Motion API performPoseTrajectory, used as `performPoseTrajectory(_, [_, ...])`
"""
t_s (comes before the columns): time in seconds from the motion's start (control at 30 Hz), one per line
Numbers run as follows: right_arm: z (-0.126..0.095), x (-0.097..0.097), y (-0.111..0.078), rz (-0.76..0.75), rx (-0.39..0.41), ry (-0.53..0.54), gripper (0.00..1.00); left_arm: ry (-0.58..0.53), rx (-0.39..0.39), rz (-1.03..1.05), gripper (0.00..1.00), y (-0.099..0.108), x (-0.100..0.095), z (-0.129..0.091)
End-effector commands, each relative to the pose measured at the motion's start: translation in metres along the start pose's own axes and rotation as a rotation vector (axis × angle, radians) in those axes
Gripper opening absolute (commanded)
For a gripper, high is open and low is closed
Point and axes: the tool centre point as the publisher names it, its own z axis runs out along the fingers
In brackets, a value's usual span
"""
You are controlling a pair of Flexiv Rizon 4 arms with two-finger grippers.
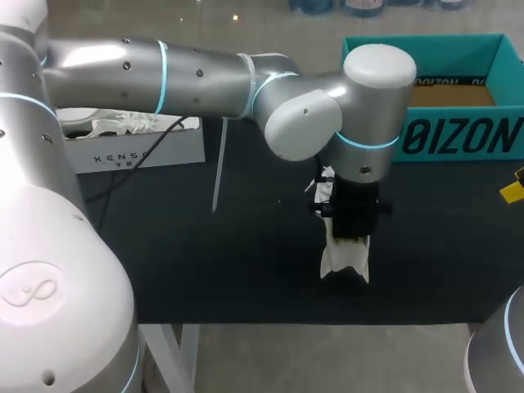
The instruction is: Take the shoe out of the shoebox, open the shoe tongue, remove and reinsert the insole, then place the shoe into the shoebox
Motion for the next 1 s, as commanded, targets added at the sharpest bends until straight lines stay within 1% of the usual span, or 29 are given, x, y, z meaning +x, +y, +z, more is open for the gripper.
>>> performPoseTrajectory(0.03, [0.001,-0.001,0.001,0.001,0.003,0.001,1.00,0.011,0.039,0.006,0.00,-0.001,-0.010,0.029])
performPoseTrajectory(0.2, [0.001,-0.001,0.001,0.001,0.003,0.001,1.00,0.015,0.081,-0.003,0.00,-0.009,-0.014,0.048])
performPoseTrajectory(0.3, [0.001,-0.001,0.001,0.001,0.003,0.001,1.00,0.013,0.084,-0.005,0.00,-0.011,-0.015,0.047])
performPoseTrajectory(0.4, [0.001,-0.001,0.001,0.001,0.003,0.001,1.00,0.002,0.062,-0.006,0.00,-0.011,-0.014,0.038])
performPoseTrajectory(0.5, [0.001,-0.001,0.001,0.001,0.003,0.001,1.00,0.005,0.011,-0.010,0.00,-0.007,-0.011,0.023])
performPoseTrajectory(0.77, [0.001,-0.001,0.001,0.001,0.003,0.001,1.00,-0.042,-0.140,-0.032,0.00,0.021,-0.002,-0.023])
performPoseTrajectory(0.8, [0.001,-0.001,0.001,0.001,0.003,0.001,1.00,-0.047,-0.147,-0.032,0.00,0.023,-0.002,-0.026])
performPoseTrajectory(0.87, [0.001,-0.001,0.001,0.001,0.003,0.001,1.00,-0.046,-0.185,-0.037,0.00,0.031,-0.002,-0.034])
performPoseTrajectory(1.0, [0.001,-0.001,0.001,0.001,0.003,0.001,1.00,-0.048,-0.222,-0.055,0.00,0.043,-0.002,-0.039])
